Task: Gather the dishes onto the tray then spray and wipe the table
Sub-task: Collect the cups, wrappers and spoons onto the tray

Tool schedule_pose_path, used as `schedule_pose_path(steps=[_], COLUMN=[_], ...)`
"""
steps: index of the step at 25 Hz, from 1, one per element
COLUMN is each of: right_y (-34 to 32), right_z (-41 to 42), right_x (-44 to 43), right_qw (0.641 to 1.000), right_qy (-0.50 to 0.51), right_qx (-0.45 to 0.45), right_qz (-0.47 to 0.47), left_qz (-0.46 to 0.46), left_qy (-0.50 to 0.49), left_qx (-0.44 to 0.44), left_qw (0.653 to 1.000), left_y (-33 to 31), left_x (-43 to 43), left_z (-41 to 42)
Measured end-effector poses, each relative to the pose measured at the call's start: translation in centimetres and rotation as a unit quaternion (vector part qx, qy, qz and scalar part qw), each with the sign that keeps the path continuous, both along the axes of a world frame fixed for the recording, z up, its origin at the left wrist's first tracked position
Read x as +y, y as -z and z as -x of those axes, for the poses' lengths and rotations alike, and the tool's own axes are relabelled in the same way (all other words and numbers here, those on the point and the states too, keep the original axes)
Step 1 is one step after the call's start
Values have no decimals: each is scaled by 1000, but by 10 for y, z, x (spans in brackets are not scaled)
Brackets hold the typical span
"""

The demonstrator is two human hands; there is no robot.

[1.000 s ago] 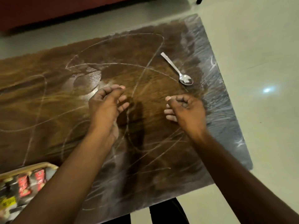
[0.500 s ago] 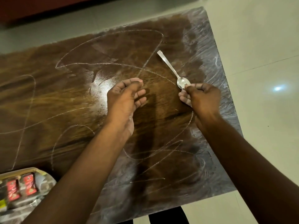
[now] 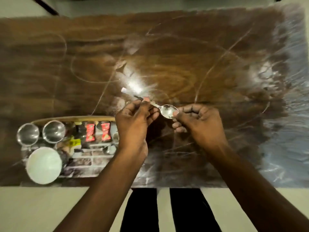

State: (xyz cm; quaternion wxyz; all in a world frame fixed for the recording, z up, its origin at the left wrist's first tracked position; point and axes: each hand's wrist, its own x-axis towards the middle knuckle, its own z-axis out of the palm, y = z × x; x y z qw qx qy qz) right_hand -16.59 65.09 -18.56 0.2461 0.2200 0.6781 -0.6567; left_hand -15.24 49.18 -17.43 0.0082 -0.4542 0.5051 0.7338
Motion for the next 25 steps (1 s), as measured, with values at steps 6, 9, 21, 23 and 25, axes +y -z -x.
schedule_pose_path(steps=[6,9,21,23,25], right_y=[4,19,45,43,42], right_z=[-95,-124,-132,-134,-136], right_x=[-92,-120,-148,-151,-153], right_qw=[993,989,950,949,951], right_qy=[-106,-125,-214,-212,-202], right_qx=[-57,-61,44,50,48], right_qz=[-20,-54,-222,-229,-230], left_qz=[-8,-19,7,8,10], left_qy=[-66,-95,-99,-95,-92], left_qx=[-66,-101,-158,-163,-169], left_qw=[996,990,982,982,981], left_y=[3,15,50,51,53], left_x=[-95,-118,-144,-145,-147], left_z=[-133,-167,-182,-182,-182])
